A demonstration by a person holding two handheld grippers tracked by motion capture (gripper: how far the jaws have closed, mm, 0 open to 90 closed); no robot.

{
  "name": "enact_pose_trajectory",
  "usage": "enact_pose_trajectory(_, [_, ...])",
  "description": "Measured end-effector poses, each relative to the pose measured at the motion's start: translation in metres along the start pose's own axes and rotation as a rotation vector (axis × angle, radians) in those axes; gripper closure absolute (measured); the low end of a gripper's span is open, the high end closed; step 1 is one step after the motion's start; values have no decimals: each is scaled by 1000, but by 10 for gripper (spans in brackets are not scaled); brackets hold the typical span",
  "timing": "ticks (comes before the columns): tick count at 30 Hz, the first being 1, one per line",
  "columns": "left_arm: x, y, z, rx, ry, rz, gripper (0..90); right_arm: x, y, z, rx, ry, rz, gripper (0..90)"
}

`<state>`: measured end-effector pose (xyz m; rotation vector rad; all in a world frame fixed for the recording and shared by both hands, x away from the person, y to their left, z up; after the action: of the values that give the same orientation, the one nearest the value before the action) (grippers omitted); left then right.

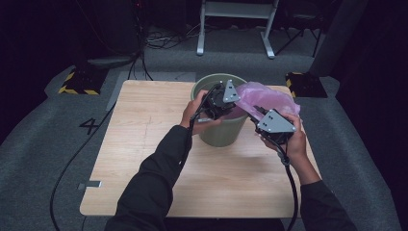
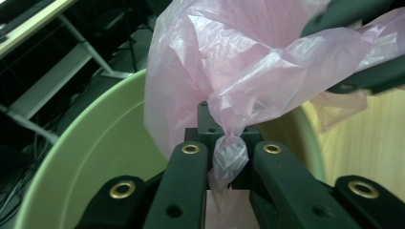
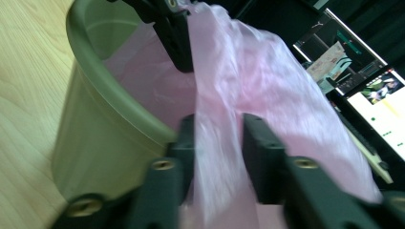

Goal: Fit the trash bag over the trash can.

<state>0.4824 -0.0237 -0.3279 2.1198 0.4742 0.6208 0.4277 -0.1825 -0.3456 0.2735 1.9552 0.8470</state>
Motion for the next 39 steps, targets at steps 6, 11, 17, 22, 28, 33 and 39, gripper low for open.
enact_pose_trajectory(6, [17,-12,-8,4,31,-48,878,-3,-2,-7,-17,77,80,424])
enact_pose_trajectory(11, [28,-22,-12,7,40,-81,878,-2,-8,-11,-13,84,94,421])
enact_pose_trajectory(17, [39,-35,-18,14,43,-119,877,1,-19,-18,-25,90,86,664])
enact_pose_trajectory(22, [43,-44,-23,11,42,-133,874,3,-21,-22,-53,78,88,828])
enact_pose_trajectory(28, [39,-46,-26,2,43,-132,532,6,-15,-24,-75,92,69,873])
enact_pose_trajectory(33, [25,-32,-35,-72,38,-100,230,5,-6,-26,-81,114,46,876])
enact_pose_trajectory(39, [4,-13,-39,-108,37,-3,203,8,11,-28,-101,169,12,874])
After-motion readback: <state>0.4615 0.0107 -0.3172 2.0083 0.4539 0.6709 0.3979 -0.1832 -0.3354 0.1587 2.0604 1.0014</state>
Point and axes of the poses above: each handheld gripper's, and its own axes: z roughly forward along the jaws, y roughly out of its top, x roughly to its left, the point moved 4 cm from there along z, roughly forward along the jaws, and after that the axes turned 6 degrees about -z, right-handed, at the moved point
